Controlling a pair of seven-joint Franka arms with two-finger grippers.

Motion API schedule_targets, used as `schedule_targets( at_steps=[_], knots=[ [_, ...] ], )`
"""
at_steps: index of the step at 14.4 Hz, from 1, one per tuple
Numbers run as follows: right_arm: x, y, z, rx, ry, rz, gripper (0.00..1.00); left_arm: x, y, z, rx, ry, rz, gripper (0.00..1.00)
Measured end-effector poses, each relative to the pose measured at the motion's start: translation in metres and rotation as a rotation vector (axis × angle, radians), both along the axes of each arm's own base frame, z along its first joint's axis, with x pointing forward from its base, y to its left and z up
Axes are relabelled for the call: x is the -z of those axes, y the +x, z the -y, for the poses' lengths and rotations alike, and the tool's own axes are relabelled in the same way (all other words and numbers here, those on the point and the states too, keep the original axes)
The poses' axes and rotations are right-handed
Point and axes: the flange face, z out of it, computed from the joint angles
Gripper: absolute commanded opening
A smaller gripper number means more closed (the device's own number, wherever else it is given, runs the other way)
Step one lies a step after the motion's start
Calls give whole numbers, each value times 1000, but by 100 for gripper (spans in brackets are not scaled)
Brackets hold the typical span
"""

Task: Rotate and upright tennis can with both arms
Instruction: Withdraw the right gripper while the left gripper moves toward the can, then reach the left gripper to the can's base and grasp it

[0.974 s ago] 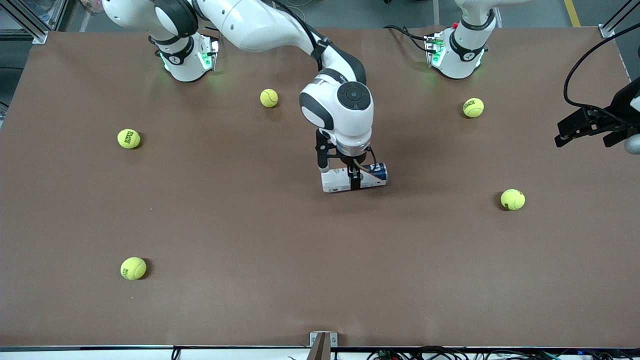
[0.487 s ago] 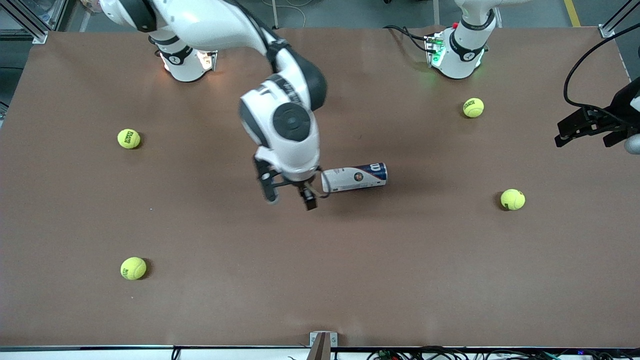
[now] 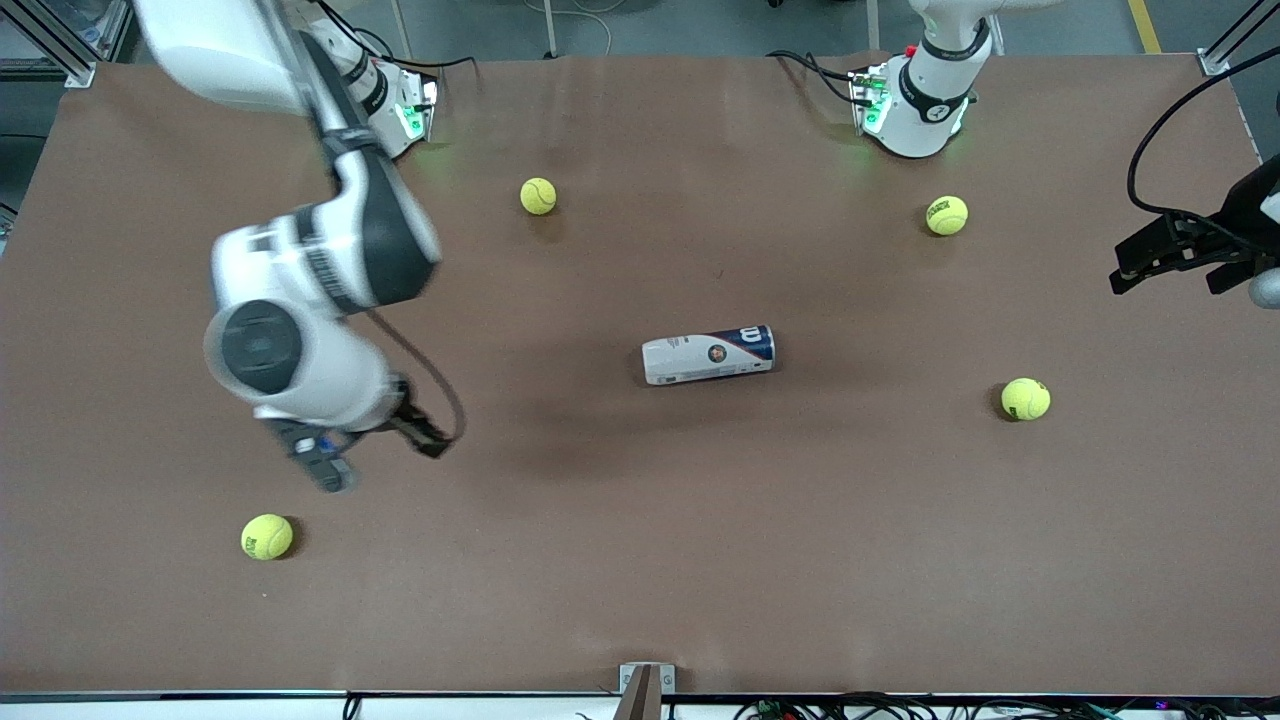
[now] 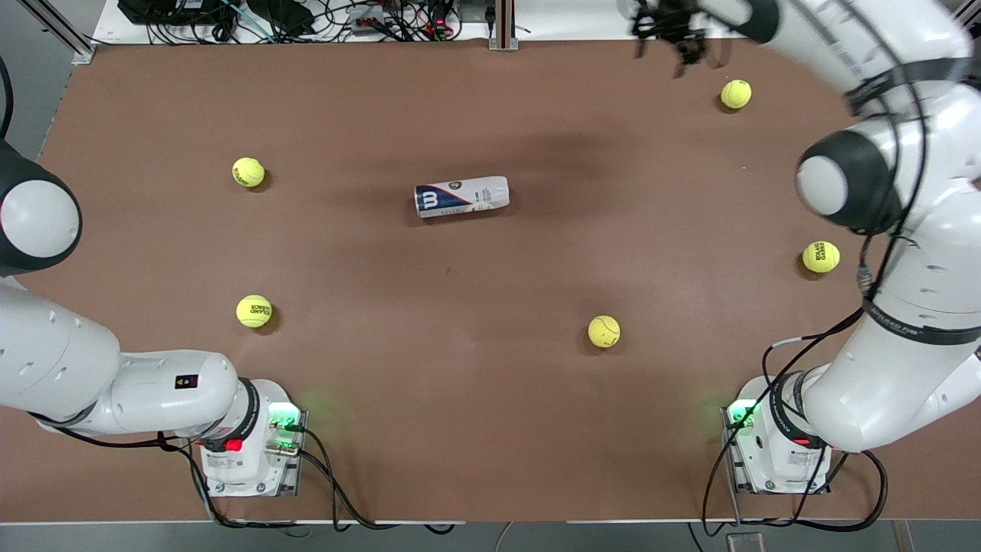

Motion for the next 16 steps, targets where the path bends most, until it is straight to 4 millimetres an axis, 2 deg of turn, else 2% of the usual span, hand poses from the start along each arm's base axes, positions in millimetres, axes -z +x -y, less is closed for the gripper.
schedule_targets(
  at_steps=[2, 4, 7, 9, 11, 14, 16],
  knots=[
    [-14, 5, 79, -146, 41, -14, 100, 0, 0, 0, 0, 0, 0, 100],
    [-25, 5, 145, -304, 81, -17, 100, 0, 0, 0, -5, 0, 0, 100],
    [-37, -1, 215, -481, 125, -14, 100, 0, 0, 2, -25, -1, -1, 100],
    [-42, -5, 242, -540, 139, -8, 100, 2, -2, 6, -70, -2, -15, 100],
    [-50, -8, 254, -560, 139, 3, 100, 9, -4, 8, -126, -1, -57, 100],
    [-76, -14, 253, -570, 131, -3, 100, 30, -8, 10, -143, 5, -164, 100],
    [-101, -15, 251, -583, 98, 18, 100, 57, 0, 16, -136, 8, -224, 100]
  ],
)
